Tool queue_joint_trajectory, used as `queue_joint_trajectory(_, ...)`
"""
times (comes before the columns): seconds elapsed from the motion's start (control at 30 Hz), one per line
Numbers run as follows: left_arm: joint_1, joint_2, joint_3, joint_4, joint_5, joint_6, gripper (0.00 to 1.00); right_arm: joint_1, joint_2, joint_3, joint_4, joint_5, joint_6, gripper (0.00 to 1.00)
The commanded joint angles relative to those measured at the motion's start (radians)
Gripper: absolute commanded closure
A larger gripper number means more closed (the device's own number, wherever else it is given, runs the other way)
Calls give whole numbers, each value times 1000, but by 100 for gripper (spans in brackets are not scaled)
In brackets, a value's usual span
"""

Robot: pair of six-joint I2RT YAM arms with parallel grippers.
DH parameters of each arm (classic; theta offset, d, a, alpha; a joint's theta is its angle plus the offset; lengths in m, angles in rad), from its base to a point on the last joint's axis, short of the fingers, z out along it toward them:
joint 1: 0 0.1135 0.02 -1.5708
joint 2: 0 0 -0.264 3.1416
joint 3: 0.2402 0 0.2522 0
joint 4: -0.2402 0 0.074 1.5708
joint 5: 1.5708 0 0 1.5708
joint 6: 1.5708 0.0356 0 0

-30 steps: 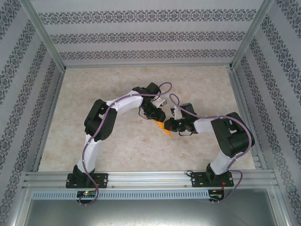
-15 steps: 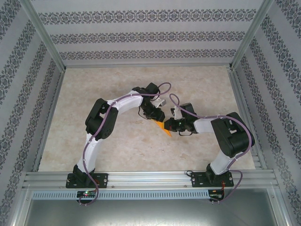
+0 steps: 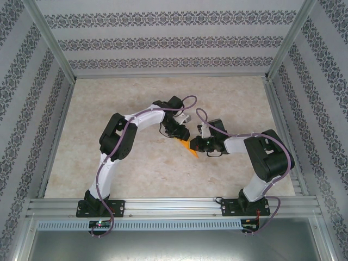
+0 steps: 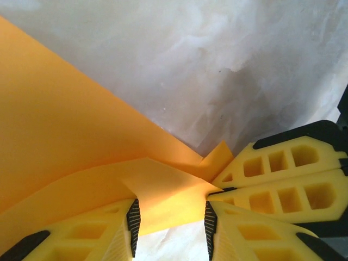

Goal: Fold a paper plane with a square sheet of paper (pick it up from the middle)
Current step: Fold the wing for the fifth time at the center of the table.

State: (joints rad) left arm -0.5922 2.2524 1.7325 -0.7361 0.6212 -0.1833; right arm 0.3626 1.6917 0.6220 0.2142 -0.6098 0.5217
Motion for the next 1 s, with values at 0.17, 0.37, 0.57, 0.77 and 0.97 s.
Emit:
queue_joint_trajectory(0.17,20,34,24,18,8,29,59,9,24,-30,-134,64,-4,98)
queue_joint_trajectory(0.37,24,45,25,15,9,31,60,11,28,-30,-133,62,-4,98)
queue_joint_trajectory(0.57,34,61,32,11,12,31,60,12,28,-29,-130,61,0,98)
queue_joint_trajectory(0.77,46,89,34,-2,8,33,60,12,18,-28,-131,59,1,97)
queue_joint_trajectory(0.97,49,116,45,-39,-13,50,60,12,-19,-16,-164,75,-7,90)
